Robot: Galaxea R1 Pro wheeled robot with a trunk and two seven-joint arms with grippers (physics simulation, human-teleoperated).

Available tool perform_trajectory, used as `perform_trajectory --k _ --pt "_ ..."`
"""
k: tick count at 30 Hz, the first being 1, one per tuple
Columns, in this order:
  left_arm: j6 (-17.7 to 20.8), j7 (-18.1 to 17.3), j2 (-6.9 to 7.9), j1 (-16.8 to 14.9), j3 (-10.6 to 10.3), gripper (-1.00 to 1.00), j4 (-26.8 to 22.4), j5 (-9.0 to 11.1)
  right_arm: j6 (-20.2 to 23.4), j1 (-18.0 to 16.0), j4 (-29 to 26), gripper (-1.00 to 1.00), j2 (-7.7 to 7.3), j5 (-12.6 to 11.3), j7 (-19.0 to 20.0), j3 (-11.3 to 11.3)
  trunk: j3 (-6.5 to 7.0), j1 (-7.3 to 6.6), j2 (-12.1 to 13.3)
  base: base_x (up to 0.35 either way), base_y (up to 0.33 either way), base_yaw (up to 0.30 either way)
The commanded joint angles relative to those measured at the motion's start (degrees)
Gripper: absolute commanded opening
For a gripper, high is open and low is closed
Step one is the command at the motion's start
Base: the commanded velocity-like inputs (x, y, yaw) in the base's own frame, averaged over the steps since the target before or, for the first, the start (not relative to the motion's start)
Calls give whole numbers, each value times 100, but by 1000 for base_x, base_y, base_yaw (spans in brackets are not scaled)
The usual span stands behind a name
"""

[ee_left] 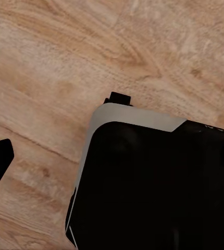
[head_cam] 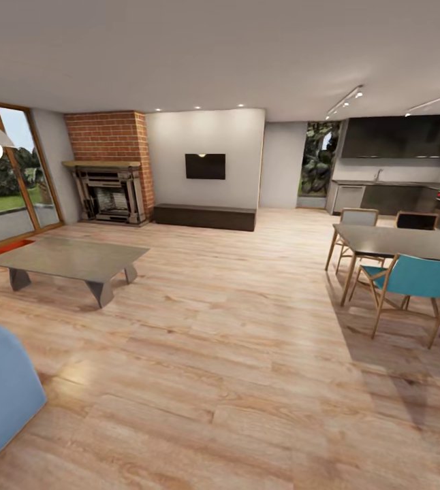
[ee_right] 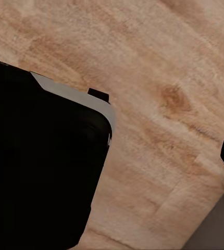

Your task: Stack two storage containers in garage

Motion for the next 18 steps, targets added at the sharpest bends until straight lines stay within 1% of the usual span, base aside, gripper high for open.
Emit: perform_trajectory --k 1,18 --pt "-21 11 0 -4 13 100 4 26 -18 -7 15 100 2 18 -39 44 -8 4 -5 326 0 0" --pt "-21 11 2 -4 13 100 4 26 -18 -7 15 100 2 26 -39 53 -8 4 -5 327 0 0"
